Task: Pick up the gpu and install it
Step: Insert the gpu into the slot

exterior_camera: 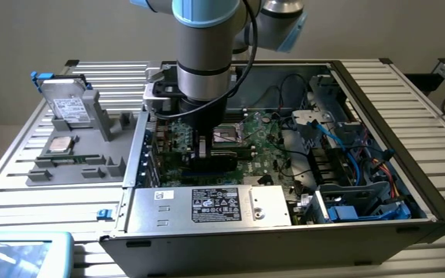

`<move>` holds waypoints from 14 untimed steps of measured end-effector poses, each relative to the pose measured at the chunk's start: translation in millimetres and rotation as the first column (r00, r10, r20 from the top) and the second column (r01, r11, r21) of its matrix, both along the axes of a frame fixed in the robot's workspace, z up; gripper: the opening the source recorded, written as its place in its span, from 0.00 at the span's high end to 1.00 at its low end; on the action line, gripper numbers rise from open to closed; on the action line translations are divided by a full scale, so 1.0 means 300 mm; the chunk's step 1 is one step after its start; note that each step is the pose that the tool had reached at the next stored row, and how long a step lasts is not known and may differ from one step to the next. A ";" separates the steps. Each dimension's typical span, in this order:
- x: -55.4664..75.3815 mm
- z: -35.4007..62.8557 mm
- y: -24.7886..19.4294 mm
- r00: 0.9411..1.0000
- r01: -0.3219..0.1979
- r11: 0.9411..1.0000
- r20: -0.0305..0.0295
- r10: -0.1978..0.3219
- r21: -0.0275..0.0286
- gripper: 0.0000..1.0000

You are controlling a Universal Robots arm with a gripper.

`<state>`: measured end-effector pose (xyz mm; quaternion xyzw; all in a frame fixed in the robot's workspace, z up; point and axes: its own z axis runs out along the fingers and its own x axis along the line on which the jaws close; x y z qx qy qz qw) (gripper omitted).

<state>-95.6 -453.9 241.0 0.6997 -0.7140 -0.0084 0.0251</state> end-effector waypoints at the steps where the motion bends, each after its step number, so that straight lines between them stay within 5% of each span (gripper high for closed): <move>1: 0.000 0.000 0.000 1.000 0.000 1.000 0.000 0.000 0.000 0.72; 14: 0.000 0.000 -0.003 1.000 -0.001 1.000 0.000 0.001 0.002 0.72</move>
